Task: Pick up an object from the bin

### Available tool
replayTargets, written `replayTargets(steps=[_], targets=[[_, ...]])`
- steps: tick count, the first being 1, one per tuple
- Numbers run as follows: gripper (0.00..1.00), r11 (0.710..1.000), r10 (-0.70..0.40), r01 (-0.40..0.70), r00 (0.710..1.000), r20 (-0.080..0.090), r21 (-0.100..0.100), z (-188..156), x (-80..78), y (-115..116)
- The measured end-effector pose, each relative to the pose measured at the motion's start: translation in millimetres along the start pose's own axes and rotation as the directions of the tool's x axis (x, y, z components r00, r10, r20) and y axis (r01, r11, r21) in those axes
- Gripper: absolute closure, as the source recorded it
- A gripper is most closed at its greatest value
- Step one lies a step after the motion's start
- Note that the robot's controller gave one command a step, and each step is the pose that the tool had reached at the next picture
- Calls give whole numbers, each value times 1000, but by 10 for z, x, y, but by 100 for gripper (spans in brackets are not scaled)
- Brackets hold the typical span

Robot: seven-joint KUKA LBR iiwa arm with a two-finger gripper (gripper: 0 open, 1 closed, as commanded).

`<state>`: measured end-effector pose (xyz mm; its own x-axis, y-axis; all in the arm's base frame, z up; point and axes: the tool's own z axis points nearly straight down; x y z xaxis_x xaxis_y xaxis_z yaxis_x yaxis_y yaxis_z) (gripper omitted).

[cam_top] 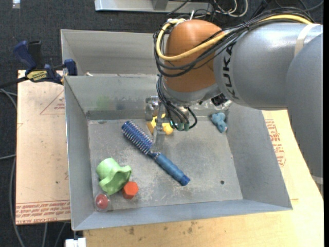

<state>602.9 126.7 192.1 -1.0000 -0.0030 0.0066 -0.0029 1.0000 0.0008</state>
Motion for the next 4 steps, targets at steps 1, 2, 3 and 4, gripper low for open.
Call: replayTargets(steps=[1,2,3,4], targets=[[0,986,164,-164,986,-1,2,776,354,-587],[0,911,412,-412,911,3,-2,1237,239,-471],[100,910,414,-414,910,6,-4,1218,228,-476],[100,907,420,-420,907,14,-8,-1715,149,-92]])
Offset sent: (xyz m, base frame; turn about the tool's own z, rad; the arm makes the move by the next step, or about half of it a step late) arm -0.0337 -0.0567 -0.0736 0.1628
